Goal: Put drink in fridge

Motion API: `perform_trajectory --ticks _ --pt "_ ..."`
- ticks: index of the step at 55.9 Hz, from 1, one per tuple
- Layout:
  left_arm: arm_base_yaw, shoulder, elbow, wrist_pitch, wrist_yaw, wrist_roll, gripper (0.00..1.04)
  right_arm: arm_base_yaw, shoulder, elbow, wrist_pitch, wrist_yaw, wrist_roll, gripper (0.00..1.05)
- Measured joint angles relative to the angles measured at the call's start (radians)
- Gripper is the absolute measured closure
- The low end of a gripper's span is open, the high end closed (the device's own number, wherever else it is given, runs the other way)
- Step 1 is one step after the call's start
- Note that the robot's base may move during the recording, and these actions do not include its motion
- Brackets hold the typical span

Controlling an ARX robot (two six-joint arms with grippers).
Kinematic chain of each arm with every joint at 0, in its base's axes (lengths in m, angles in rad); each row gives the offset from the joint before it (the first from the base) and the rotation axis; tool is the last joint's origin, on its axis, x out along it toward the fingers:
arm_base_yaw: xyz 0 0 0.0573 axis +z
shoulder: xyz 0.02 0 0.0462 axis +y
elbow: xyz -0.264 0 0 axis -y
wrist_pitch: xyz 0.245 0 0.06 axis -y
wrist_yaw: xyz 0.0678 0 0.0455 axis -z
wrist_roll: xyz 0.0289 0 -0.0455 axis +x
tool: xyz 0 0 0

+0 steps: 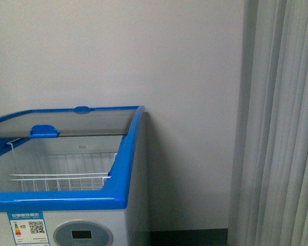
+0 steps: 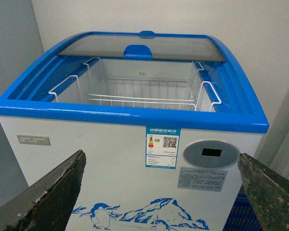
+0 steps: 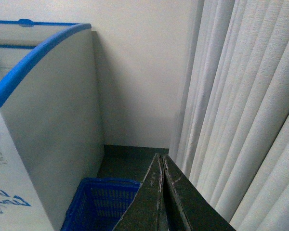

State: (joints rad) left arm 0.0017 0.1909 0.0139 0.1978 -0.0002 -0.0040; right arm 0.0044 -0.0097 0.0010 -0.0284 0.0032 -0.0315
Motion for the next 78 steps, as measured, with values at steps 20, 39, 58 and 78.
perform_trajectory --ticks 20,39,58,78 --pt "0.0 0.0 0.0 0.0 0.0 0.0 0.08 0.016 0.0 0.0 0.047 0.061 -0.007 0.96" --pt "0.0 0.0 0.0 0.0 0.0 0.0 0.08 0.051 0.0 0.0 0.114 0.2 -0.094 0.29" --pt "0.0 0.0 0.0 0.0 0.0 0.0 0.08 0.052 0.0 0.0 0.114 0.2 -0.097 0.08" --pt "0.0 0.0 0.0 0.0 0.0 0.0 0.08 0.052 0.0 0.0 0.114 0.2 -0.097 0.07"
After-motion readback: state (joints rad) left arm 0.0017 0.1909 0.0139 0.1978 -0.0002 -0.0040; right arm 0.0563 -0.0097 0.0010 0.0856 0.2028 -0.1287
